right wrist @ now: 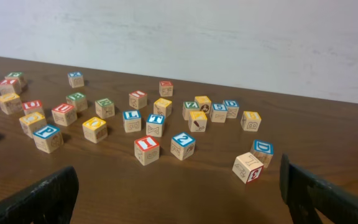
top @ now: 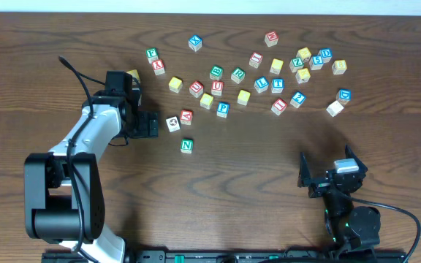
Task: Spell out NEURIPS
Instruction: 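Lower and close the left gripper on the red E block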
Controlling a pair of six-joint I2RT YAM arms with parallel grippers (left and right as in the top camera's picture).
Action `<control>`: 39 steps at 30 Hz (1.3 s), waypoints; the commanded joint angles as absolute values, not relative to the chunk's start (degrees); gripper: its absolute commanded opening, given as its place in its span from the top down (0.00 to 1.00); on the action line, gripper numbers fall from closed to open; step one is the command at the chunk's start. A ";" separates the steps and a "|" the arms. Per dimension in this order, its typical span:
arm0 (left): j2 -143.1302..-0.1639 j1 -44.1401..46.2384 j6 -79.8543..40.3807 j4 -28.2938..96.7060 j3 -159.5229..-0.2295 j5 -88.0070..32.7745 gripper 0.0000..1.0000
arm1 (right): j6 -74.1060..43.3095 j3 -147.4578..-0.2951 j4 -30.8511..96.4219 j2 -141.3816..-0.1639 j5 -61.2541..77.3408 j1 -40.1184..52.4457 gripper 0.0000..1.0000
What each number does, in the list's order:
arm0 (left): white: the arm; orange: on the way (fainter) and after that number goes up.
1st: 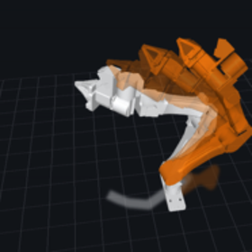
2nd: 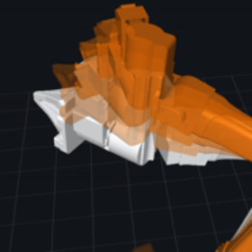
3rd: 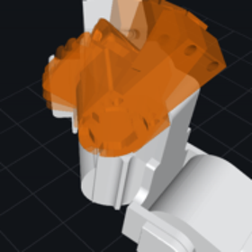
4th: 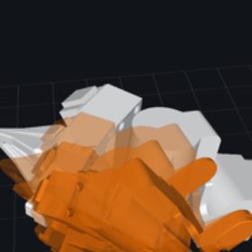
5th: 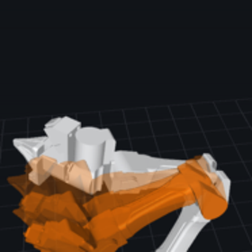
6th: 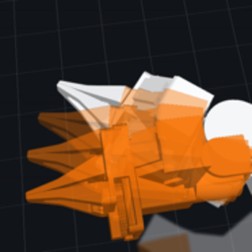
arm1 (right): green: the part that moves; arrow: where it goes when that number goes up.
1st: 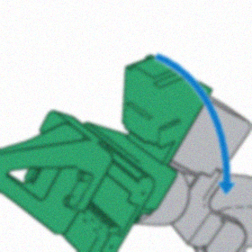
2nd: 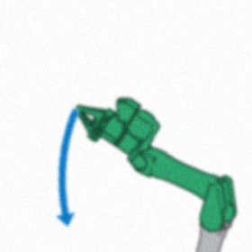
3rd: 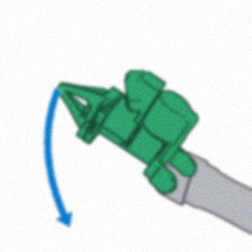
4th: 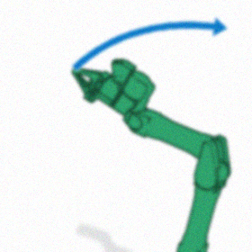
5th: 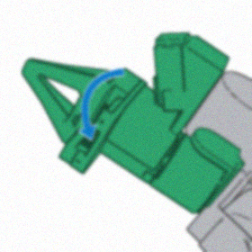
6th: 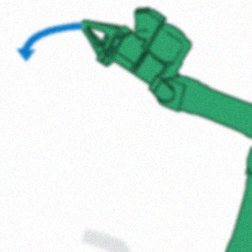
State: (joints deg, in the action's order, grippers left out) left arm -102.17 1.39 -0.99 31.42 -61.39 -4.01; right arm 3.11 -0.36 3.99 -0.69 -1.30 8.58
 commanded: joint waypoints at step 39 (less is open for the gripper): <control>-106.61 2.17 0.23 29.23 -63.64 -4.03 0.32 | 2.39 -0.32 4.14 -0.49 -1.80 8.14 0.01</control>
State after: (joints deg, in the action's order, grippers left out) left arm -105.84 2.09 -0.14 29.28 -61.84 -4.14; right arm 3.11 -0.36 3.99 -0.69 -1.30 8.58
